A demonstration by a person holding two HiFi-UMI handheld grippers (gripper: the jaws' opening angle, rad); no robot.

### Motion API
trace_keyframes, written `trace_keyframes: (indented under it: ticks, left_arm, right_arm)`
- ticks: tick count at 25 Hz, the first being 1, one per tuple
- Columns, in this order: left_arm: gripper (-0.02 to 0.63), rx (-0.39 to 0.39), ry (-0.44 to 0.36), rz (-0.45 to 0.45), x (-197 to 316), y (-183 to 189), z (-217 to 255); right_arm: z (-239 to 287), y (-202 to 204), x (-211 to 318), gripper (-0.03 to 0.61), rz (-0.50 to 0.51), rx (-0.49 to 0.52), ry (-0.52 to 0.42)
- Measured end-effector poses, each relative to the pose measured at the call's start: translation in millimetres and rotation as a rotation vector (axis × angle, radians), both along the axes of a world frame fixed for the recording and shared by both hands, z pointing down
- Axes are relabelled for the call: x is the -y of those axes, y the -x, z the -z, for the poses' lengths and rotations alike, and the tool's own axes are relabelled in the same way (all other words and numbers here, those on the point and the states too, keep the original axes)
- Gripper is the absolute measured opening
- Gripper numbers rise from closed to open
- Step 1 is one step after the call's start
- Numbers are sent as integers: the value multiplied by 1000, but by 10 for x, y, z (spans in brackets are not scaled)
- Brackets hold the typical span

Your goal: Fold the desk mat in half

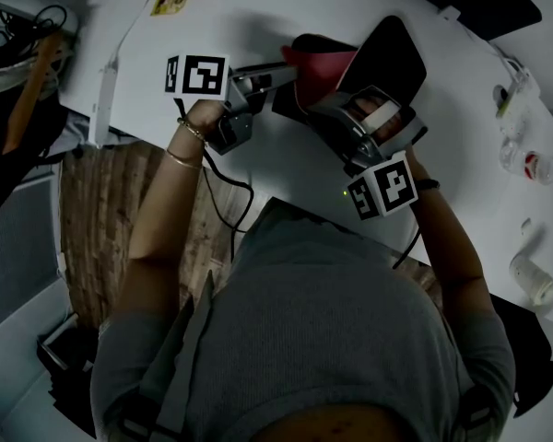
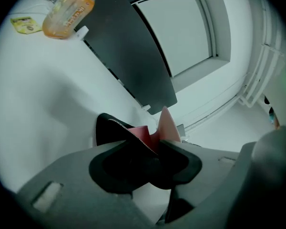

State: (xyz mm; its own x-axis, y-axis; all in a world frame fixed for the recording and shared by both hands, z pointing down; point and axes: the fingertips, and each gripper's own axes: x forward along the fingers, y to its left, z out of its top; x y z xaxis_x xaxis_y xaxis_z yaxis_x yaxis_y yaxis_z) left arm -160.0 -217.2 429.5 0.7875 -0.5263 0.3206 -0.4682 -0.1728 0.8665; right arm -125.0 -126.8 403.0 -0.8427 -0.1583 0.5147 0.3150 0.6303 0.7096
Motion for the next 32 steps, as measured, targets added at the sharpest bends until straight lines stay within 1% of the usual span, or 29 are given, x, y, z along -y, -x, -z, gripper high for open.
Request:
trace_keyframes:
  ticks: [2, 3, 5, 6, 7, 8, 9, 10, 12, 13, 14, 16, 18, 20, 23, 25, 26, 28, 30, 32]
  left_arm:
    - [153, 22, -14, -60, 21, -66, -4]
    - [130, 47, -32, -91, 31, -90, -9]
    - [36, 130, -103, -150, 69, -98, -23]
    - [7, 187, -151, -176, 100, -79, -39]
    - [-3, 250, -195, -195, 136, -48, -65]
    - [-5, 304, -227, -212, 168, -21, -99]
    - [-5, 336, -239, -231, 184, -10, -134]
    - [-5, 342, -235, -248, 184, -18, -164]
    - [-3, 311, -216, -256, 181, -37, -181]
    - [-3, 303, -217, -240, 199, -14, -178]
    - [-3, 311, -226, -211, 233, 42, -179]
    - [-2, 364, -255, -142, 321, 222, -175]
    - [-2, 426, -303, -94, 390, 386, -107]
    - [-2, 472, -371, -96, 411, 412, 9]
    - [-2, 535, -495, -159, 442, 148, 258]
    - [-2, 533, -527, -238, 439, -169, 268]
    - [-2, 534, -530, -281, 445, -322, 212]
    - [-2, 568, -519, -362, 481, -541, 10]
    - [-2, 612, -487, -431, 492, -632, -241]
    - [-2, 636, -450, -465, 480, -617, -409]
  right_arm:
    - [-23, 48, -67, 35, 75, -21, -40]
    - [-52, 77, -91, 35, 108, -39, -66]
    - [-123, 143, -132, 37, 168, -73, -109]
    - [-164, 174, -160, 37, 195, -87, -115]
    - [-214, 199, -197, 40, 218, -101, -109]
    - [-274, 217, -239, 46, 236, -114, -93]
    - [-338, 233, -278, 49, 247, -125, -75]
    - [-399, 250, -304, 49, 248, -134, -60]
    - [-495, 290, -308, 48, 234, -145, -37]
    - [-531, 312, -303, 48, 232, -143, -25]
    - [-558, 337, -302, 49, 238, -139, -15]
    - [-592, 381, -304, 51, 257, -138, -9]
    - [-642, 406, -309, 54, 268, -147, 1]
    - [-720, 401, -336, 55, 284, -158, 37]
    - [-787, 394, -356, 55, 299, -172, 93]
    - [-807, 391, -368, 55, 307, -188, 121]
    - [-819, 391, -377, 54, 312, -199, 126]
    - [-847, 393, -408, 55, 322, -219, 114]
    - [-836, 398, -426, 55, 318, -209, 79]
    - [-743, 392, -408, 66, 291, -163, 58]
